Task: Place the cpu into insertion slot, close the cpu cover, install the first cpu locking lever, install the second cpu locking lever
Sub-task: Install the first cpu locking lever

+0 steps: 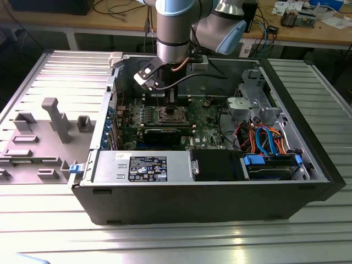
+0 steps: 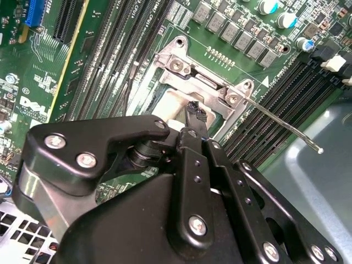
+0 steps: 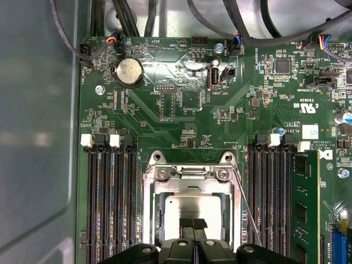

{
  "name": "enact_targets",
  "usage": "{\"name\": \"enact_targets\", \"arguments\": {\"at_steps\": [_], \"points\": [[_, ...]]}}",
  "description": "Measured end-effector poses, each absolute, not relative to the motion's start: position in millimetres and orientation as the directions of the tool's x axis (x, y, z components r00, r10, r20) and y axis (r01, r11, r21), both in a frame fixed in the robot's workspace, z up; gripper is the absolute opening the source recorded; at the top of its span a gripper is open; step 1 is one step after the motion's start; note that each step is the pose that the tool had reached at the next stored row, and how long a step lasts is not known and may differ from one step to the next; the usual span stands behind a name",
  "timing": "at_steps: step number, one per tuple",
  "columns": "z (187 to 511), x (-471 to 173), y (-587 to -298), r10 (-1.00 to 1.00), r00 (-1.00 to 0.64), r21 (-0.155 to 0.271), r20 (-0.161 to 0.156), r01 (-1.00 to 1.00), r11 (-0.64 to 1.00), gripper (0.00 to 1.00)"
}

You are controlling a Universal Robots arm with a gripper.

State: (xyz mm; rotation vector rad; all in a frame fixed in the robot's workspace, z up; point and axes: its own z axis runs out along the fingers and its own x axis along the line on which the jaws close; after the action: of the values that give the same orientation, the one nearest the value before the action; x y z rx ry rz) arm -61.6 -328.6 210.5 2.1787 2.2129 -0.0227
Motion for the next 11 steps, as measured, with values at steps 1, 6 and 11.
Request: {"name": "enact_targets", "arguments": {"at_steps": [1, 6, 11], "points": [[210.6, -61.7, -328.6, 0.999, -0.015, 0.015, -0.036, 1.000, 0.016, 0.11], [210.5, -62.7, -328.6, 0.999, -0.015, 0.015, -0.036, 1.000, 0.016, 0.11], [210.6, -63.5, -328.6, 0.999, -0.015, 0.015, -0.036, 1.000, 0.016, 0.11]]}}
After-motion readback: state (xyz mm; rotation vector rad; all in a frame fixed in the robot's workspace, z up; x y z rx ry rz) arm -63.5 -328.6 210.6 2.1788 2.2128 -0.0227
